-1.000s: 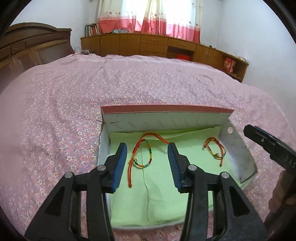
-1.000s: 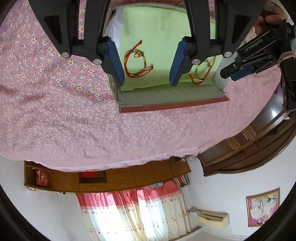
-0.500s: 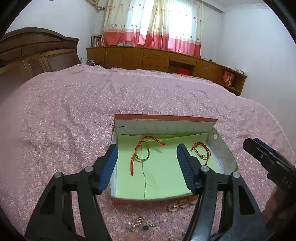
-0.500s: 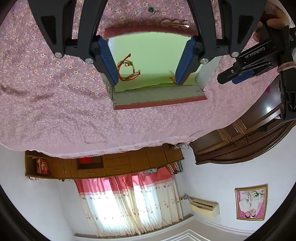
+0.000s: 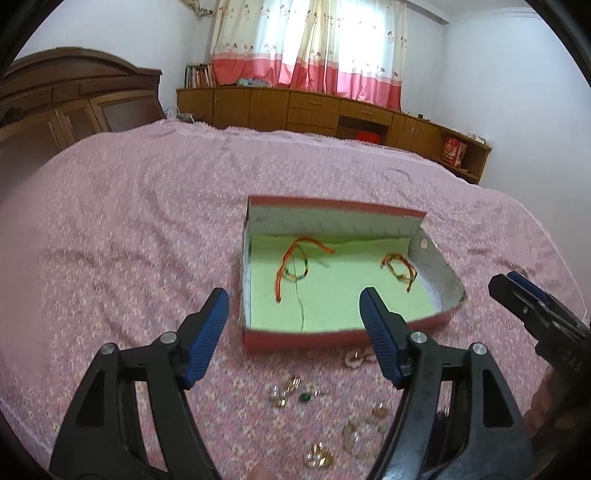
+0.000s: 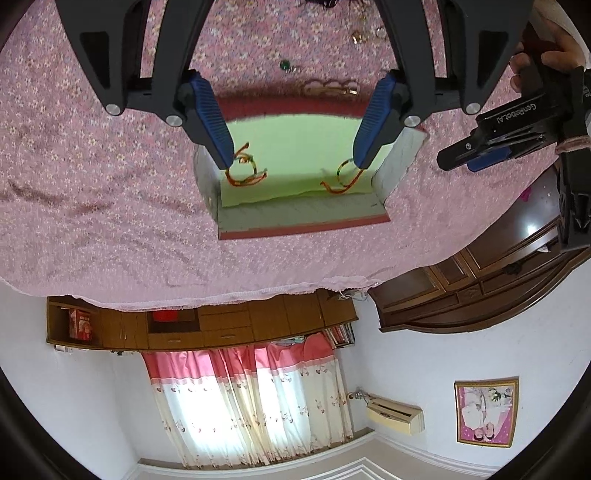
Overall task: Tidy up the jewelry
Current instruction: 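Withdraw both tools from the box back toward the remaining jewelry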
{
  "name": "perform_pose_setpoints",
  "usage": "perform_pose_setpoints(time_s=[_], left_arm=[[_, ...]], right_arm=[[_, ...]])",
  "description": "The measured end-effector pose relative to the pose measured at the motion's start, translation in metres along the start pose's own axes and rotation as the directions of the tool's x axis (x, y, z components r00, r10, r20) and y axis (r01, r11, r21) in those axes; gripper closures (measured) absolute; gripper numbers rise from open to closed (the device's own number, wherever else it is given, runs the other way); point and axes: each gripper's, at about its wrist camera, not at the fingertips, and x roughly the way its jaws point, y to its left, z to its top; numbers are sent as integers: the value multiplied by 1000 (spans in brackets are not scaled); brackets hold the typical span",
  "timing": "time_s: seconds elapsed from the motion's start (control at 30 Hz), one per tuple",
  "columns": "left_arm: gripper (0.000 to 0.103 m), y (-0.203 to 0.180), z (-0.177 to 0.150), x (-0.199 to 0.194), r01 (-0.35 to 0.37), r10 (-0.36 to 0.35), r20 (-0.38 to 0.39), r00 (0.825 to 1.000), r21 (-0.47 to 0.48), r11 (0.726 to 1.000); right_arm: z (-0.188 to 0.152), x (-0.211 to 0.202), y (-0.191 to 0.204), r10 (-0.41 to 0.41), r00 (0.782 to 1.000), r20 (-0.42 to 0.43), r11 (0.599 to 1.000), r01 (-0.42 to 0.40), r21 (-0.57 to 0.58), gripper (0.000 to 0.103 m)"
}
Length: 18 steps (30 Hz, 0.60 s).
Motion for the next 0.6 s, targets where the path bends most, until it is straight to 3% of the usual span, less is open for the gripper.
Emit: perform_pose_setpoints(time_s=[0.37, 0.6], left_arm=[[37, 13, -30, 9, -36, 33, -103, 994, -20, 999], [38, 15, -44, 24, -58, 58, -187, 981, 9, 998]], right_arm=[[-21, 4, -4, -16, 998, -67, 1000, 16, 4, 33], [-31, 13, -9, -28, 993, -117, 999, 31, 18, 33]])
